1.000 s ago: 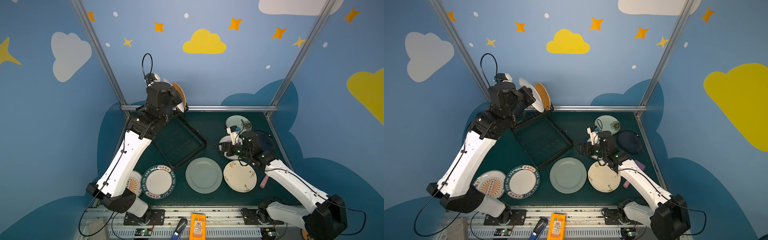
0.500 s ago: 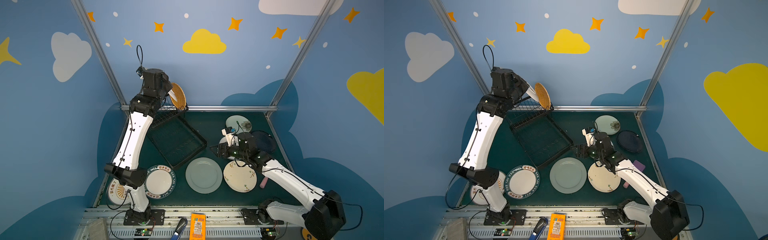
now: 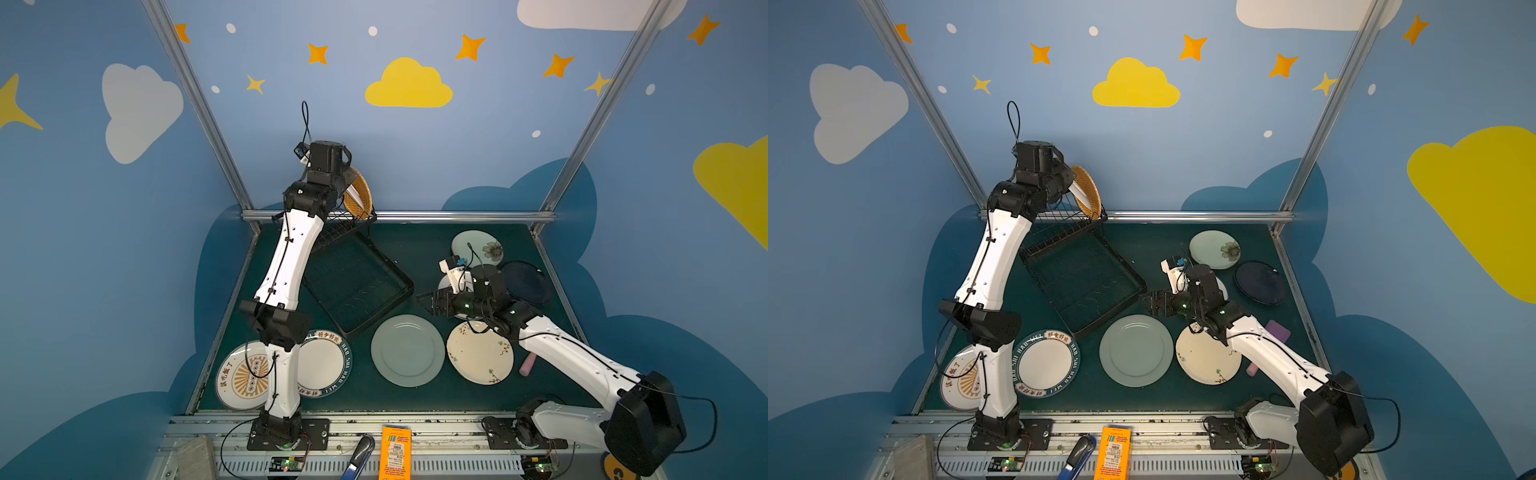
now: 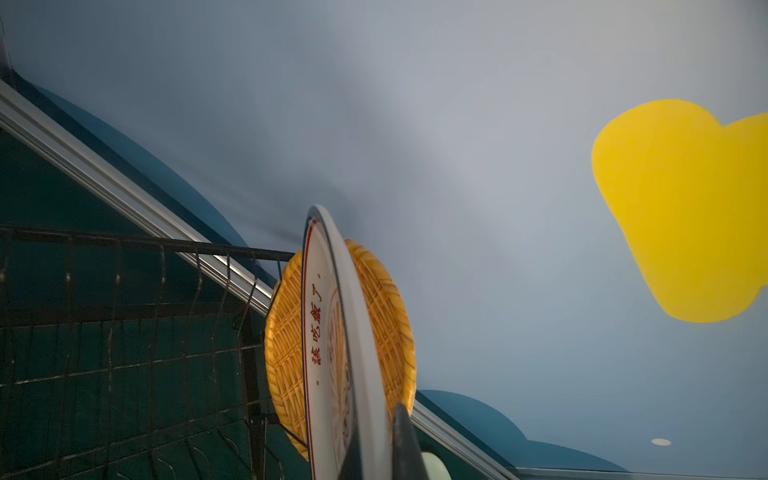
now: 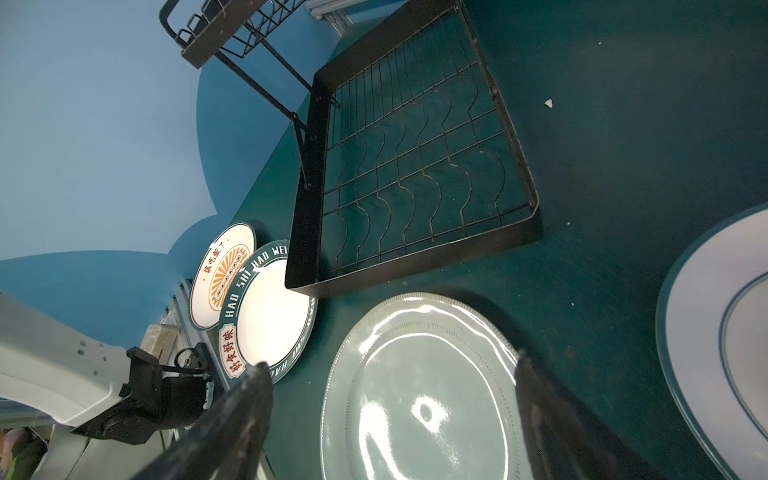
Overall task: Load the plates into the dish rack
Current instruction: 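Carry the sunburst plate with the left gripper into the rack beside the woven plate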
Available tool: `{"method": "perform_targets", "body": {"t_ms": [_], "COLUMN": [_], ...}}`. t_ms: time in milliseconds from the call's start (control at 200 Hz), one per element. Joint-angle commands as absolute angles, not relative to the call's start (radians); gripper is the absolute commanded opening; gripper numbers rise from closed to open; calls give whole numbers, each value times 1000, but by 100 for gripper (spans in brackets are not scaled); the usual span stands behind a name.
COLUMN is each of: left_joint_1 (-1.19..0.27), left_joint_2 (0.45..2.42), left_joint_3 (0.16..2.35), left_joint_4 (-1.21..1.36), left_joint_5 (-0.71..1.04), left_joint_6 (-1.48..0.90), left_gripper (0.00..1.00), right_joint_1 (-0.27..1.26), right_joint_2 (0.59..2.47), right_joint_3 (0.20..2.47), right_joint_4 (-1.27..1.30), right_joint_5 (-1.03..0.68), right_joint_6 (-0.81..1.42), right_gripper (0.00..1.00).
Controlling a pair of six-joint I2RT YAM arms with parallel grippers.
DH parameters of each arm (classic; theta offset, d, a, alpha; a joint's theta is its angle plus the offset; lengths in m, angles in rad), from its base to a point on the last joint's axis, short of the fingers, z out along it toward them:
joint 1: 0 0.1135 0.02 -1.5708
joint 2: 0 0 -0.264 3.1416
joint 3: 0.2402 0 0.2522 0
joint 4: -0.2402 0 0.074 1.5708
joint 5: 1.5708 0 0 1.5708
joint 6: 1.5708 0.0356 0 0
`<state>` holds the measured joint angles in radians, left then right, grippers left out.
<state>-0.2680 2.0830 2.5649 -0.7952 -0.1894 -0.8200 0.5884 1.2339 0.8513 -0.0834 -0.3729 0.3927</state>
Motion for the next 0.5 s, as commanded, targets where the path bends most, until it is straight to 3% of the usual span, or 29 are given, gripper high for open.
{"method": "perform_targets", "body": {"t_ms": [0,496], "left_joint_1": [-260,-261], "left_joint_2": [2089,2134], "left_joint_3": [2602,2610], "left_joint_4": [-773,-802], "left_joint_5": [-207,-239], "left_joint_6": [-828,-842], "left_gripper": [4,4], "right_joint_1": [592,583], "right_joint_2": [1247,1296], "right_joint_3": [842,872], "right_joint_4": [-73,-116], "right_joint_5": [-385,-396], "right_joint_6": [400,420], "right_gripper": [89,89]}}
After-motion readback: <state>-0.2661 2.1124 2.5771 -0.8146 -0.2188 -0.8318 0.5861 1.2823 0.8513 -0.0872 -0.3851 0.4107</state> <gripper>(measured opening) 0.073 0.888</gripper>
